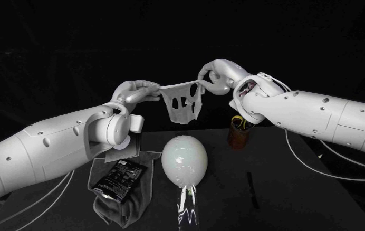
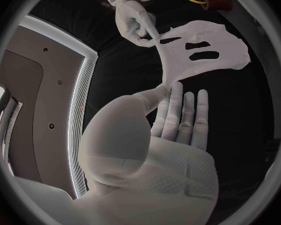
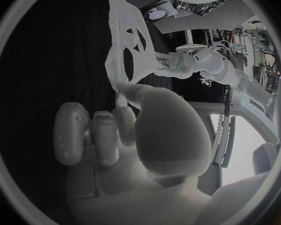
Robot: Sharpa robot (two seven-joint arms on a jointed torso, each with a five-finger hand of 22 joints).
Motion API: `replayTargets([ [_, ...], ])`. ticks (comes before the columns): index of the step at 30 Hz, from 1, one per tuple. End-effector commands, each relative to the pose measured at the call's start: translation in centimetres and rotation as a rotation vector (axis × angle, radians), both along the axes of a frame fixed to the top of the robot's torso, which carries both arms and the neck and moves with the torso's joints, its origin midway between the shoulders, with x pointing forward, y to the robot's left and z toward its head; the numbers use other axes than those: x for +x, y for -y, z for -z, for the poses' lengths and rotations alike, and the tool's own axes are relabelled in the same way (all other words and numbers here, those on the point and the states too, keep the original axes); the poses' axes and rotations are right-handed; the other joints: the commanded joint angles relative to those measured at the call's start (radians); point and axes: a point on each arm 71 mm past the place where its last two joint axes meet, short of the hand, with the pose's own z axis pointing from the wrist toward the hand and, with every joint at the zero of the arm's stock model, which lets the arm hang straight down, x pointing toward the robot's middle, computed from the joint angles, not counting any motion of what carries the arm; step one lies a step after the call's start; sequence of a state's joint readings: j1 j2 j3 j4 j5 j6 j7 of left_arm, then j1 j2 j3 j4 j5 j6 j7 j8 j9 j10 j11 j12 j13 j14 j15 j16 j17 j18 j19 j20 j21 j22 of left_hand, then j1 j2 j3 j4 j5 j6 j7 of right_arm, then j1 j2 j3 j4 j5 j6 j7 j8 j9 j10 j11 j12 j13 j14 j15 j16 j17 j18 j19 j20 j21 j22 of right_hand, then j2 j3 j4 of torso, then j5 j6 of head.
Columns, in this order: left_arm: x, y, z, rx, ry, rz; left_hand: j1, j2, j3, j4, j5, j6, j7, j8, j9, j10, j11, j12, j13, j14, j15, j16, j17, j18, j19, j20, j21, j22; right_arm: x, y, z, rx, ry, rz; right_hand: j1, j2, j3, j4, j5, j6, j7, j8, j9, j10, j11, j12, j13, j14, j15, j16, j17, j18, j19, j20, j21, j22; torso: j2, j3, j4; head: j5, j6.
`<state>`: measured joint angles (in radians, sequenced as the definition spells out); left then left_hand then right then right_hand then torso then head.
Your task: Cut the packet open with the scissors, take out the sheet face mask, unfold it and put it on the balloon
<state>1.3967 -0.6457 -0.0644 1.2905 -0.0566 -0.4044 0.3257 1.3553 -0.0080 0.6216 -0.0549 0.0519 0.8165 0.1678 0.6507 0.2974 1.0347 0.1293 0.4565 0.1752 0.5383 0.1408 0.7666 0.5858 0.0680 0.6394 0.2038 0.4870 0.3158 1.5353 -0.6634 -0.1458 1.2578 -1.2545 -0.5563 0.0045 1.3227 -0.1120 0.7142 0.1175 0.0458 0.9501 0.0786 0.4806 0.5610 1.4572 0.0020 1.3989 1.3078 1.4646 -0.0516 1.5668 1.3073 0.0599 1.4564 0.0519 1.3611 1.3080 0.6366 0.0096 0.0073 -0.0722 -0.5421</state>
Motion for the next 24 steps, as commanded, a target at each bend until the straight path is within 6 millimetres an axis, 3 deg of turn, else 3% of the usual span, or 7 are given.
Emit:
replayTargets([
  [1,-1.4,0.9,-0.4,-0.020,-0.002,0.104,0.000,0.005,0.002,-0.007,-0.003,0.020,0.009,-0.008,0.134,0.016,-0.005,0.007,0.002,0.018,-0.007,0.016,-0.004,0.013,0.002,0.008,0.010,0.005,0.0,0.2,0.3,-0.052,0.010,-0.025,0.003,0.003,0.005,0.002,0.003,0.006,-0.001,0.038,0.003,0.019,0.000,-0.001,0.105,0.106,-0.005,0.004,0.264,-0.015,0.014,0.000,0.000,0.203,-0.003,0.0011,0.0026,-0.005,0.004],
  [5,-2.5,1.5,-0.8,-0.032,-0.004,0.149,-0.001,0.006,0.005,-0.007,-0.003,0.021,0.009,-0.012,0.135,0.016,-0.005,0.004,0.000,0.023,-0.009,0.021,-0.007,0.013,0.003,0.008,0.012,0.007,-0.1,0.5,0.8,-0.068,0.006,-0.040,0.002,0.003,0.005,0.003,0.003,0.006,-0.001,0.038,0.003,0.019,0.000,-0.001,0.104,0.106,-0.005,0.004,0.264,-0.015,0.015,0.000,0.001,0.203,-0.007,0.0023,0.0035,-0.008,0.006],
  [24,-5.2,3.6,-1.2,-0.092,-0.030,0.270,-0.005,0.011,0.008,-0.012,-0.004,0.028,0.010,-0.031,0.150,0.035,-0.008,-0.003,-0.007,0.054,-0.018,0.050,-0.025,0.021,0.016,0.004,0.047,0.033,-2.1,1.0,1.2,-0.057,0.034,-0.078,0.000,0.002,0.004,0.006,0.003,0.006,-0.001,0.037,0.002,0.019,0.000,-0.001,0.105,0.106,-0.004,0.004,0.264,-0.015,0.016,0.000,0.003,0.204,-0.029,0.0100,-0.0042,-0.013,0.014],
])
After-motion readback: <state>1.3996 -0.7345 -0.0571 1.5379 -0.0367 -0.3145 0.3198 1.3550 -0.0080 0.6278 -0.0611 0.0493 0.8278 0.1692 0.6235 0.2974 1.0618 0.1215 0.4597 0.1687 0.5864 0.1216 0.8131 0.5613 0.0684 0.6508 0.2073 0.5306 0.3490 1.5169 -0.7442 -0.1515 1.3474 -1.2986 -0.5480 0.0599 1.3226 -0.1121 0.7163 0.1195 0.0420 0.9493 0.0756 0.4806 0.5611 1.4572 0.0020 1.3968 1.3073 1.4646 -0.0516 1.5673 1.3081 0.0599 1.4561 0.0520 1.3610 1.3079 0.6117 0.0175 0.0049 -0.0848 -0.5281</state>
